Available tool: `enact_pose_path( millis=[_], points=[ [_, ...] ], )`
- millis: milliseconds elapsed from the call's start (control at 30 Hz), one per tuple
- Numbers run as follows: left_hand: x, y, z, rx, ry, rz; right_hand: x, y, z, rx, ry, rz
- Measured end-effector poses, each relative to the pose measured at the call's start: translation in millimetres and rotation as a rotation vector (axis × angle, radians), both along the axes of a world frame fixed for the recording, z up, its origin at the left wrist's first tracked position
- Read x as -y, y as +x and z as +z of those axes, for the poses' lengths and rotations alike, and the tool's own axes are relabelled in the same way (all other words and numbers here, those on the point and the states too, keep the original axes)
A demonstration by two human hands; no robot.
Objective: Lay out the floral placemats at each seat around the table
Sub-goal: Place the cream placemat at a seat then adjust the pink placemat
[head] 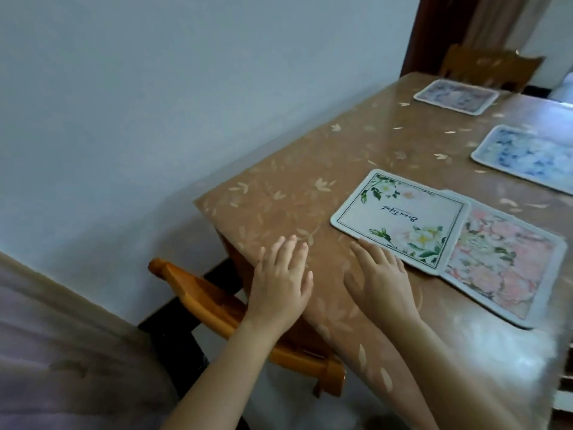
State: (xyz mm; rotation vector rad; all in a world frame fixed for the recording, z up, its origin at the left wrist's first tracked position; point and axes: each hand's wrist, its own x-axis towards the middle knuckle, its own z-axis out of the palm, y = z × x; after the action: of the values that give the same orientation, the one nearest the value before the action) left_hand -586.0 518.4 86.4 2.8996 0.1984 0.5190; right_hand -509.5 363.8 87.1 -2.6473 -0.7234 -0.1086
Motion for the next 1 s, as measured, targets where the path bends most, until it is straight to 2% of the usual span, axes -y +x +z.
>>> enact_pose_path(
  millis=[233, 400, 633, 1000],
  points=[
    [-10.0, 61.8, -24.7, -0.054, -0.035, -0.222, 7.9, 25.1, -12.3, -0.027, -0.051, -0.218],
    [-13.8, 111.0, -51.0, -0.110, -0.051, -0.271, 18.1, 64.0, -35.3, -0.069, -0.059, -0.322],
    [-0.9, 174.7, -93.1, -0.246, -0.051, -0.370, 40.6, 120.4, -77.6, -0.142, -0.080, -0.363],
    [9.8, 233.9, -146.0, -0.294, -0.130, -0.464, 51.5, 159.5, -139.0, -0.174, -0.032, -0.351]
  ],
)
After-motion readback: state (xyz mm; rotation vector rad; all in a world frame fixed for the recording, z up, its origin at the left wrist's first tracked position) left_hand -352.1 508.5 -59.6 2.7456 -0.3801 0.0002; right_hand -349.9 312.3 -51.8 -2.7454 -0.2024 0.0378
